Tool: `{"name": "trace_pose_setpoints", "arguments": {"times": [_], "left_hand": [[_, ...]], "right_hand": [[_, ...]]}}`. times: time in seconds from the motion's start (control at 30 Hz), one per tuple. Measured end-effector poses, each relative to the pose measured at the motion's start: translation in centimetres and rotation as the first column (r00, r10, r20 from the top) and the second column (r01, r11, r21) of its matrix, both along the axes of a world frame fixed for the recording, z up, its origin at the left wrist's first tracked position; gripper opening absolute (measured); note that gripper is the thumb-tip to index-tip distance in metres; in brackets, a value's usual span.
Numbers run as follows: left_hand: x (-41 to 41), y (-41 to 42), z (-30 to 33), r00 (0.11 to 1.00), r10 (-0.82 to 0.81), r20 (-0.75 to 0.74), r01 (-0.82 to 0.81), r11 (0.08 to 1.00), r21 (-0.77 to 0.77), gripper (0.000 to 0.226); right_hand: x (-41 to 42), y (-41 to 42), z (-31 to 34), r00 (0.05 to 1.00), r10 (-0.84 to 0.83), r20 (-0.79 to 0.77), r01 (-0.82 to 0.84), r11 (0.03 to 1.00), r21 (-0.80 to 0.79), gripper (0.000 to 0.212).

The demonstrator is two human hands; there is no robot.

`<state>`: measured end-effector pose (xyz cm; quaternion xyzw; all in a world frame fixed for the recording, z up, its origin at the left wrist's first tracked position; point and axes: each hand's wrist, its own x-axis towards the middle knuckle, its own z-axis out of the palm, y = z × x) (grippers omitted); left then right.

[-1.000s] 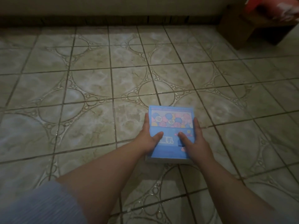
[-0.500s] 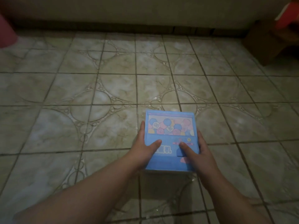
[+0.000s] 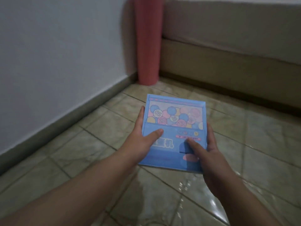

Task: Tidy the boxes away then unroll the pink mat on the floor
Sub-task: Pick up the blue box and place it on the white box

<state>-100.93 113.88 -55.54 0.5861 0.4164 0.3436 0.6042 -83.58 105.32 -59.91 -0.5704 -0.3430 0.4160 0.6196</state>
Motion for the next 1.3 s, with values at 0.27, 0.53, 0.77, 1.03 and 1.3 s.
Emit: {"name": "trace_pose_setpoints", "arguments": {"times": [0.27,0.53,0.77,1.03,1.3], "left_hand": [[-20.7,4.1,5.3,0.918,0.395,0.036,-0.395,0.901,0.180,0.083],[-42.0,-0.2,5.9,0.697,0.715,0.055,-0.711,0.680,0.179,0.081],[-54.6,-7.0,1.3,0.522,0.851,0.053,-0.853,0.520,0.040,0.062],[-59.7,-10.6,-5.3,0.450,0.893,0.020,-0.880,0.447,-0.160,0.037],[-60.4,-11.0,-8.7,0.434,0.899,-0.048,-0.875,0.409,-0.258,0.043]], "right_hand": [[-18.6,11.4,5.8,0.913,0.407,0.013,-0.405,0.905,0.131,0.064],[-40.8,14.7,6.7,0.732,0.678,0.070,-0.680,0.719,0.146,0.082],[-55.0,11.1,3.9,0.530,0.840,0.118,-0.847,0.531,0.021,0.066],[-60.1,8.5,-0.8,0.399,0.913,0.086,-0.901,0.408,-0.145,0.041],[-61.2,8.3,-4.5,0.383,0.921,0.075,-0.892,0.390,-0.228,0.051]]}}
